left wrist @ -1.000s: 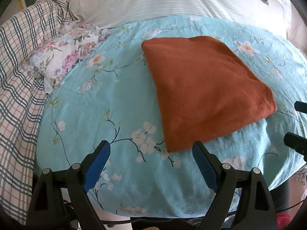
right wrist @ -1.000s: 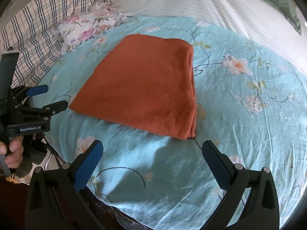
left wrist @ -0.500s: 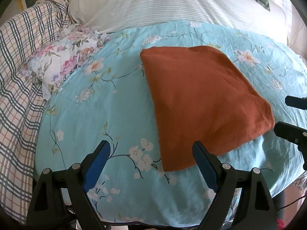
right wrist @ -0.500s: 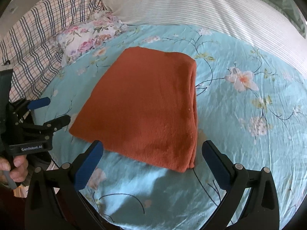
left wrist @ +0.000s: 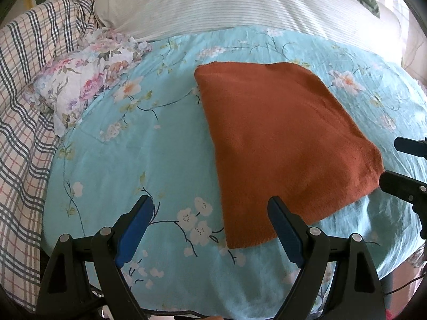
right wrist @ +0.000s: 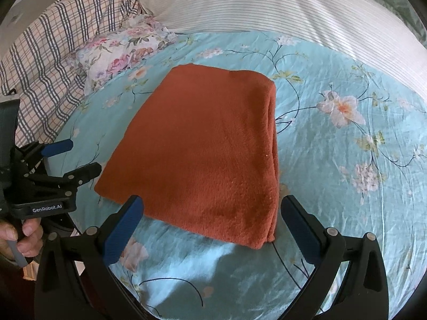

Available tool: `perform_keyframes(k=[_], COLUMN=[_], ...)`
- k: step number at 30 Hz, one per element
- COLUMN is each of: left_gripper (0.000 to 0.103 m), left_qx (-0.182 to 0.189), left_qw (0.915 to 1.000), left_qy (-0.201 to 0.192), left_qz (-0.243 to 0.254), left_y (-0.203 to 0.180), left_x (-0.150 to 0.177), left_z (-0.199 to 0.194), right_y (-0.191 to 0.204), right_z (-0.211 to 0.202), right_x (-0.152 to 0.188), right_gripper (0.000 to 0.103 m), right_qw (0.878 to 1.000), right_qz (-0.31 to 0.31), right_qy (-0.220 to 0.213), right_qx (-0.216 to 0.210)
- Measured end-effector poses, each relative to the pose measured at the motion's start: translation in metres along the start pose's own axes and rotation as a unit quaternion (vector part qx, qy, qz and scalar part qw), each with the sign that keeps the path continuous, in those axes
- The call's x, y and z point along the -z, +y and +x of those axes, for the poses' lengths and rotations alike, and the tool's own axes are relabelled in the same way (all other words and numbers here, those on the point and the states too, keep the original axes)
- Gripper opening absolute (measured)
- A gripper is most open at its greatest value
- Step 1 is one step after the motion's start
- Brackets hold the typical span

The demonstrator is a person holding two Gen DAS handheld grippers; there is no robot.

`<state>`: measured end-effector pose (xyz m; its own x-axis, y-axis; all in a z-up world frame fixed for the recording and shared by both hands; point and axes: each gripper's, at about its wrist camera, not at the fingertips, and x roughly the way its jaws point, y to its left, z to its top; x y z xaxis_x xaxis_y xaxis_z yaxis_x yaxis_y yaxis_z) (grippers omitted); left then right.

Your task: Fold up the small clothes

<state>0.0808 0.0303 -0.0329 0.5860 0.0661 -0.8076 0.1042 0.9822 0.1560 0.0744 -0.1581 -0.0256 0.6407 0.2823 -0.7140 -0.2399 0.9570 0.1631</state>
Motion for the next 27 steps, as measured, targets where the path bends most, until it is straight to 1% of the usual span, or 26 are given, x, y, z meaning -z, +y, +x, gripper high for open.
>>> perform_keyframes(k=[5, 8, 13, 15, 18, 20, 22, 24, 25, 26, 27], left_gripper=[0.088, 0.088, 0.088, 0.088, 0.088, 0.088, 0.089, 0.089, 0.089, 0.089, 0.09], left_qx=[0.0, 0.004, 0.031, 0.04, 0.054, 0.062, 0.069, 0.069, 0.068, 0.068, 0.071], left_qw=[1.0, 1.0, 0.9994, 0.9988, 0.9971, 0.9958, 0.9948, 0.9942, 0.9941, 0.9938, 0.9931], left_qy=[0.002, 0.006, 0.007, 0.019, 0.039, 0.046, 0.045, 0.043, 0.042, 0.042, 0.044], left_qz=[0.0, -0.001, -0.015, -0.023, -0.036, -0.049, -0.059, -0.07, -0.073, -0.077, -0.082], left_y=[-0.001, 0.0, 0.007, 0.01, 0.014, 0.018, 0.023, 0.028, 0.03, 0.032, 0.034], left_x=[-0.001, -0.004, -0.019, -0.028, -0.04, -0.049, -0.056, -0.065, -0.068, -0.071, -0.075], left_z=[0.001, 0.006, 0.022, 0.037, 0.057, 0.07, 0.078, 0.086, 0.089, 0.093, 0.098], right_y=[-0.003, -0.012, -0.041, -0.053, -0.071, -0.084, -0.093, -0.102, -0.106, -0.11, -0.112], right_z=[0.002, 0.006, 0.021, 0.031, 0.05, 0.065, 0.079, 0.096, 0.106, 0.116, 0.125], right_x=[-0.002, -0.01, -0.032, -0.043, -0.06, -0.074, -0.085, -0.095, -0.1, -0.104, -0.105], right_gripper=[0.102, 0.102, 0.102, 0.101, 0.089, 0.079, 0.074, 0.072, 0.066, 0.046, 0.028], right_qw=[1.0, 1.0, 0.998, 0.996, 0.994, 0.99, 0.988, 0.985, 0.984, 0.982, 0.981], right_qz=[0.007, 0.024, 0.066, 0.082, 0.109, 0.133, 0.149, 0.162, 0.17, 0.177, 0.182], right_qy=[-0.001, -0.006, -0.019, -0.023, -0.022, -0.019, -0.018, -0.014, -0.01, -0.005, 0.002], right_qx=[-0.008, -0.01, -0.013, -0.016, -0.022, -0.032, -0.042, -0.052, -0.055, -0.058, -0.062])
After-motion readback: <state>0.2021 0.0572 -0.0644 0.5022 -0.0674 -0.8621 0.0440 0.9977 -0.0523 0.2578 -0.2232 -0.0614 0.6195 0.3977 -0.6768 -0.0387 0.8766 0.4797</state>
